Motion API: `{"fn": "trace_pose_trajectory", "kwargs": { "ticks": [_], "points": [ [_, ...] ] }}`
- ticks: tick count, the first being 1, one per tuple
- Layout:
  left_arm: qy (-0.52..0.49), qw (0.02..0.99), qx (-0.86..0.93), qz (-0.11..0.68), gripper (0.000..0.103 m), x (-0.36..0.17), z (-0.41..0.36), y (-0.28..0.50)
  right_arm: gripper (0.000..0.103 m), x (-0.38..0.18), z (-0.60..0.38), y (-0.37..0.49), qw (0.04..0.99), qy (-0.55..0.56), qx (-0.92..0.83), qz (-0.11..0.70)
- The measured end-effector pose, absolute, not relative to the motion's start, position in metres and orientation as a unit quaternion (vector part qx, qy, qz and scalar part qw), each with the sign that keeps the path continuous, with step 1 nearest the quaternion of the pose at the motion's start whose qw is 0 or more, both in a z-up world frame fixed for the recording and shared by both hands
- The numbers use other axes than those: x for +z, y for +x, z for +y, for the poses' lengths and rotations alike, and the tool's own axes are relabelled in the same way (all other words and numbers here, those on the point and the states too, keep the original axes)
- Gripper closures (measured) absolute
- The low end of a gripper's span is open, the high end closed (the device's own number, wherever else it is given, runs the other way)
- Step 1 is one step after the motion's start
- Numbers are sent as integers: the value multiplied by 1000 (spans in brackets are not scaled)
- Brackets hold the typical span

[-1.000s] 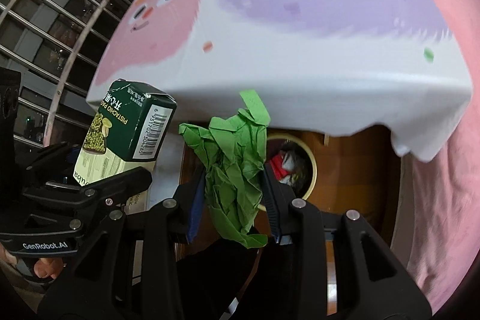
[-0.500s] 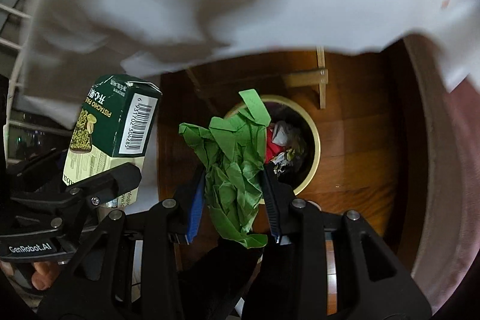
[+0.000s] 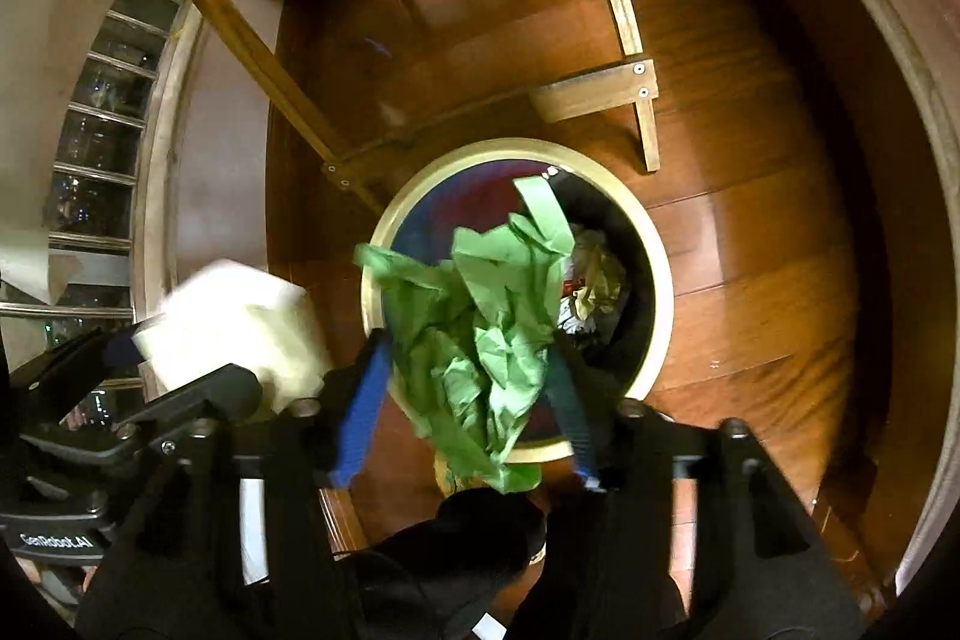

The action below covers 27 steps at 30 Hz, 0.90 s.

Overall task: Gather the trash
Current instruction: 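Open both grippers to drop the glove and chocolate packet into the bin, then move both tools back over the table toward the purple bag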

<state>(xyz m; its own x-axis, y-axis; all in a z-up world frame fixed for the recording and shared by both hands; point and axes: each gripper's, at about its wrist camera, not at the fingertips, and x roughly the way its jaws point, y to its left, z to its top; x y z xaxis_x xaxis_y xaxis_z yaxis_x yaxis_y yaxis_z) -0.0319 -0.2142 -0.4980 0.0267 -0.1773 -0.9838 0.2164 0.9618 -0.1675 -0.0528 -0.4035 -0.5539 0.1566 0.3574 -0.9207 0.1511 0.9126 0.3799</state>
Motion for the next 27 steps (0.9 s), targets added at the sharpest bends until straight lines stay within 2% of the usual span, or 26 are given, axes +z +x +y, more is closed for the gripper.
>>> {"fn": "trace_pose_trajectory", "kwargs": {
  "ticks": [5,12,20,27],
  "points": [
    [13,724,-134,676,16,-511,-198,-22,47,-564,-398,-56,737,192,71,645],
    [5,734,-128,667,16,-490,-190,-23,46,-555,-395,-52,738,179,78,646],
    [-8,741,-121,660,16,-435,-185,-29,45,-504,-388,-55,743,164,81,643],
    [-19,758,-110,643,16,-357,-183,-37,45,-431,-386,-62,756,150,90,631]
  ]
}}
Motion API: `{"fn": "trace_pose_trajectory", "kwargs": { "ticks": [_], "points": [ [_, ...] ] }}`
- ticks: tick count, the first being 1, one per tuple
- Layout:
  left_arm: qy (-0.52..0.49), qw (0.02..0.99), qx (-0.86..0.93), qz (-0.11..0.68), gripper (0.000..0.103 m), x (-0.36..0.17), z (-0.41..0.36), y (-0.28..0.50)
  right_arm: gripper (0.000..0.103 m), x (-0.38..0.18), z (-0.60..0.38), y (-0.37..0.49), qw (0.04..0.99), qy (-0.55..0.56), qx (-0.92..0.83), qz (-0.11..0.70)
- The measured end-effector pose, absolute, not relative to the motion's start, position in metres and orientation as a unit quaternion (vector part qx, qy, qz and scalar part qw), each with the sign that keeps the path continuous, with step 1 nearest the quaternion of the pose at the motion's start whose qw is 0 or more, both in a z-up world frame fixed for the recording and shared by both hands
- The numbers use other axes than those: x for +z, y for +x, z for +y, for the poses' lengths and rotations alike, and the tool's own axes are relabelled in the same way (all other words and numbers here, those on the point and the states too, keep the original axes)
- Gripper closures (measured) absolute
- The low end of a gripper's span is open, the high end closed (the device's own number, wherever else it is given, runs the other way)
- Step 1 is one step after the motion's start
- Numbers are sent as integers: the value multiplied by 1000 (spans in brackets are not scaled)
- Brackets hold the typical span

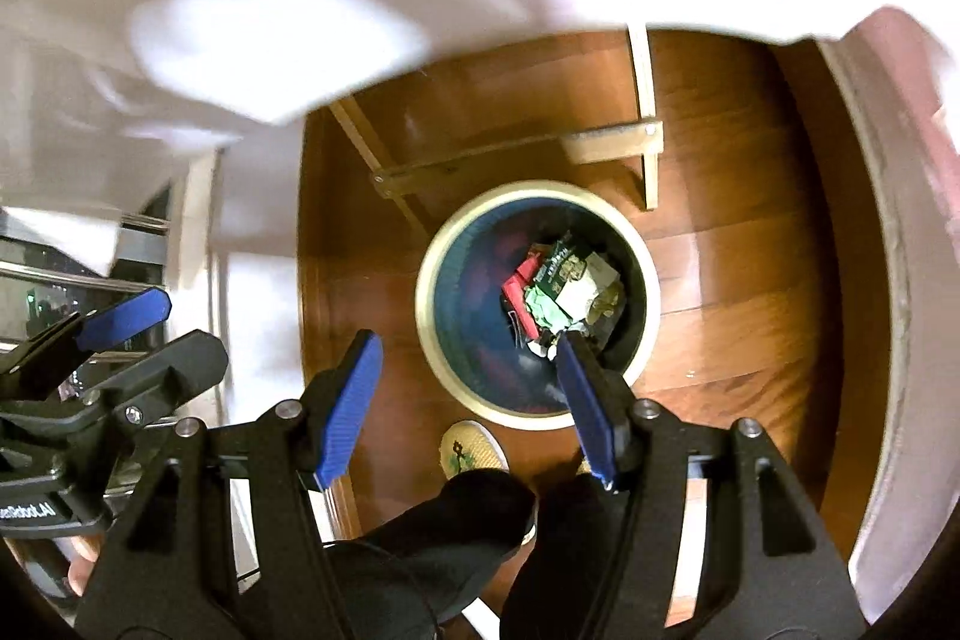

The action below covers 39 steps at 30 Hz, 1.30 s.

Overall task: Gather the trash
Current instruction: 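Move both tools back over the table toward the purple bag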

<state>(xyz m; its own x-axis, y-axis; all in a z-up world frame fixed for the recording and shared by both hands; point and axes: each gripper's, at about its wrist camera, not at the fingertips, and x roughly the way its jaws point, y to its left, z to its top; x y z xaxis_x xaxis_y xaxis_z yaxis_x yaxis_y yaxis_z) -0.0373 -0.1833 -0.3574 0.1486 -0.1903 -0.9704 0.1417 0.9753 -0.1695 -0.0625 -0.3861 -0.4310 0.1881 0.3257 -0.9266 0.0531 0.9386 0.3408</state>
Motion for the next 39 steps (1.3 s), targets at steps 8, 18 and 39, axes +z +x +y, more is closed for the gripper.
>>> {"fn": "trace_pose_trajectory", "kwargs": {
  "ticks": [8,18,39],
  "points": [
    [-40,786,-95,610,16,-249,-176,-38,43,-332,-384,-61,775,132,113,608],
    [-48,833,-88,545,16,-111,-178,-41,38,-194,-385,-48,815,105,153,549],
    [-34,894,-52,444,16,44,-185,-8,32,-24,-381,-7,896,45,193,398]
  ]
}}
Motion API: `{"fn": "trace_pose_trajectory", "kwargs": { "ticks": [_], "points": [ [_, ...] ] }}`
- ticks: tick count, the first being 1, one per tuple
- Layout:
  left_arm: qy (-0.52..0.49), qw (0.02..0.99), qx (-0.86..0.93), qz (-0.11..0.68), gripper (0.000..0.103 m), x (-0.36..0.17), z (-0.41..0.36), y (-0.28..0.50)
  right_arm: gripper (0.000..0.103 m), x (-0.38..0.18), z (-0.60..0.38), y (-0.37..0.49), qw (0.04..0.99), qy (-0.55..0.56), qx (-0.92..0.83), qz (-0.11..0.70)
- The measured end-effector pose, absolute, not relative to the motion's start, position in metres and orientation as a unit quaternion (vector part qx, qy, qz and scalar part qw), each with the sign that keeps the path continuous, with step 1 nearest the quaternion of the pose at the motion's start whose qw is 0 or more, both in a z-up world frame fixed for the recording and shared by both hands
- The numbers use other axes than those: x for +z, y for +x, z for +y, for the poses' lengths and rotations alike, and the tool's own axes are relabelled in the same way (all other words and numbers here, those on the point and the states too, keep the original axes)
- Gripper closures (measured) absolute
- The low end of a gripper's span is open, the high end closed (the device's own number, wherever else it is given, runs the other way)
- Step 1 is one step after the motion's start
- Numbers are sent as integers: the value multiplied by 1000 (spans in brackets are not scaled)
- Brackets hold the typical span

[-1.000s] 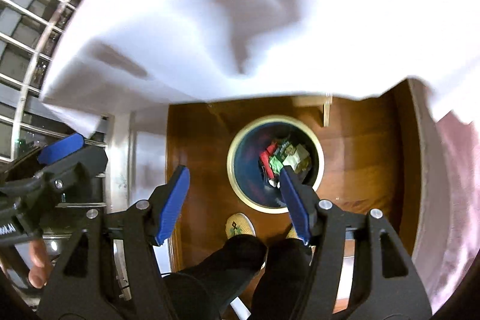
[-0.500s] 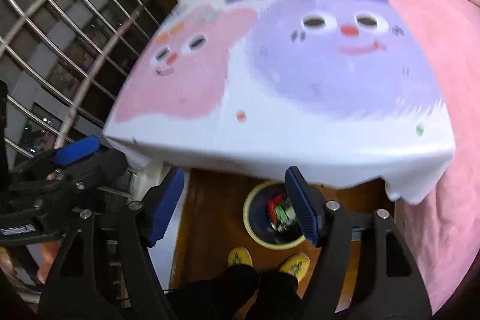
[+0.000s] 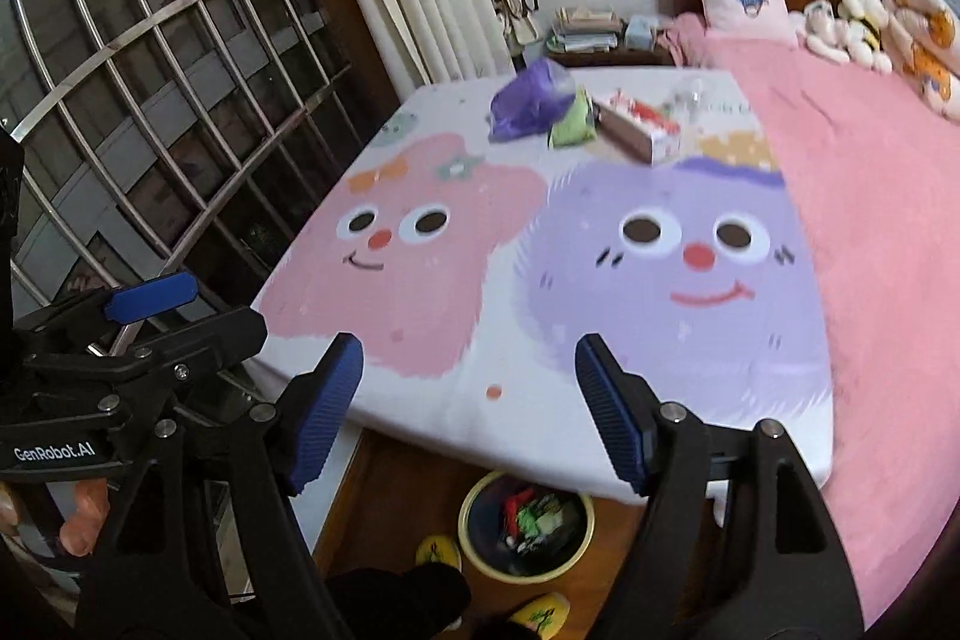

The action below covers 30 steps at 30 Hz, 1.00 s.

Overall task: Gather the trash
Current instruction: 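Move both tools back over the table toward the purple bag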

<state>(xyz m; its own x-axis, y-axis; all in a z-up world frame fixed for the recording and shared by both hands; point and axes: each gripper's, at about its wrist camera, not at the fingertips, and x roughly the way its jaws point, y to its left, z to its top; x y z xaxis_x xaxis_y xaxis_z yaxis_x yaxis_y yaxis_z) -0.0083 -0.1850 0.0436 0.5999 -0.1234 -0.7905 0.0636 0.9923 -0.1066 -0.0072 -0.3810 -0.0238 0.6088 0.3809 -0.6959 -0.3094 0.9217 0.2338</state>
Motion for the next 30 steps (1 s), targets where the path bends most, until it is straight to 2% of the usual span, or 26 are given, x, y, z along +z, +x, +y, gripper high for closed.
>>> {"fn": "trace_pose_trajectory", "kwargs": {
  "ticks": [8,17,24,30],
  "points": [
    [-14,897,-65,438,16,49,-180,59,32,-2,-374,52,913,24,173,368],
    [54,881,-142,448,16,31,-164,215,32,-10,-363,174,920,40,96,377],
    [109,855,-204,465,16,-13,-153,370,34,-49,-348,285,911,63,37,407],
    [168,824,-246,482,16,-64,-167,463,35,-96,-348,351,897,93,-3,431]
  ]
}}
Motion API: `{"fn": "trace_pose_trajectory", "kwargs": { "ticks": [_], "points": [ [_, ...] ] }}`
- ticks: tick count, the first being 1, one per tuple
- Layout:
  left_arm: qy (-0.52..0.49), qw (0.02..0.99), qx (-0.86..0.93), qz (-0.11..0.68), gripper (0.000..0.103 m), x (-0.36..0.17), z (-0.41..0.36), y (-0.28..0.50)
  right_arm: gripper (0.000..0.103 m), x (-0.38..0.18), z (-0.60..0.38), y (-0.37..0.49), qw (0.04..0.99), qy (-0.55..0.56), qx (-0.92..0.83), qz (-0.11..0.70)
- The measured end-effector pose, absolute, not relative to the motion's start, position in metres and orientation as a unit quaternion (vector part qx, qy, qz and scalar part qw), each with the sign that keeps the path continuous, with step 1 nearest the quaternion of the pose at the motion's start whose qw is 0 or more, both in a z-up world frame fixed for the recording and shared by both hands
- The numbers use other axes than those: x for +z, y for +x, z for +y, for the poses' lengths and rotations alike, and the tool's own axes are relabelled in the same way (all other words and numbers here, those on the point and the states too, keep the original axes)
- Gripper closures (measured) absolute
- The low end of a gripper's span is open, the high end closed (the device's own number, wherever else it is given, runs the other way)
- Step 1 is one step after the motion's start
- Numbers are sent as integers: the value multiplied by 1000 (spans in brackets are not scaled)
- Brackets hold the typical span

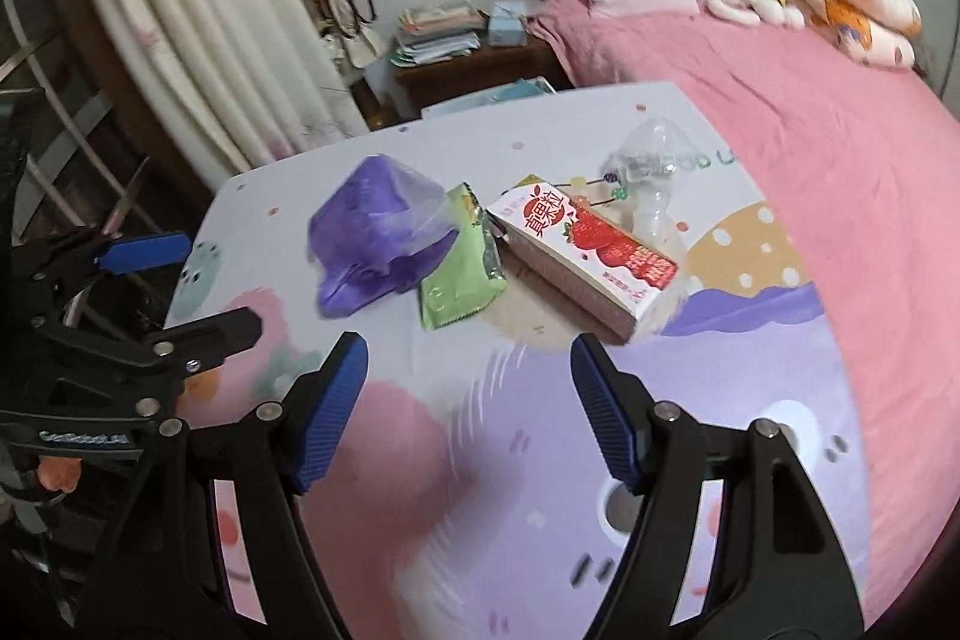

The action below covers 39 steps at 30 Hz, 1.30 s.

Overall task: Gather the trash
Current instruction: 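Move both tools back over the table toward the purple bag, then grasp the purple plastic bag with the left gripper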

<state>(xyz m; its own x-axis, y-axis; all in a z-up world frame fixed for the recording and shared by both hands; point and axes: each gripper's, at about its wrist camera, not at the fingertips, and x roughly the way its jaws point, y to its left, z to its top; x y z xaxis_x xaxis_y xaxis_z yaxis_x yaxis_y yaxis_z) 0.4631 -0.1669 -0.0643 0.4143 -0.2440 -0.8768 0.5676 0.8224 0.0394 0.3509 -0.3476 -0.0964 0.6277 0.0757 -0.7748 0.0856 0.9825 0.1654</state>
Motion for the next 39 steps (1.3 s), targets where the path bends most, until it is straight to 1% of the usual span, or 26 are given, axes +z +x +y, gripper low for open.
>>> {"fn": "trace_pose_trajectory", "kwargs": {
  "ticks": [7,21,26,31,34,36,37,39],
  "points": [
    [220,804,-281,475,16,-104,-196,516,38,-147,-355,402,882,115,-28,455],
    [272,763,-344,475,16,-163,-234,564,40,-188,-361,450,871,119,-8,477],
    [274,752,-355,484,18,-181,-244,573,40,-202,-363,461,863,123,1,490],
    [262,741,-361,501,25,-201,-246,577,40,-214,-364,468,858,127,8,498],
    [242,740,-366,511,32,-208,-240,579,40,-218,-363,473,858,125,11,498],
    [226,741,-367,515,42,-210,-236,580,40,-218,-360,476,860,122,13,496],
    [222,745,-362,514,44,-210,-232,579,40,-217,-360,477,860,122,14,495],
    [216,755,-349,512,57,-210,-226,577,40,-216,-358,479,862,119,16,493]
  ]
}}
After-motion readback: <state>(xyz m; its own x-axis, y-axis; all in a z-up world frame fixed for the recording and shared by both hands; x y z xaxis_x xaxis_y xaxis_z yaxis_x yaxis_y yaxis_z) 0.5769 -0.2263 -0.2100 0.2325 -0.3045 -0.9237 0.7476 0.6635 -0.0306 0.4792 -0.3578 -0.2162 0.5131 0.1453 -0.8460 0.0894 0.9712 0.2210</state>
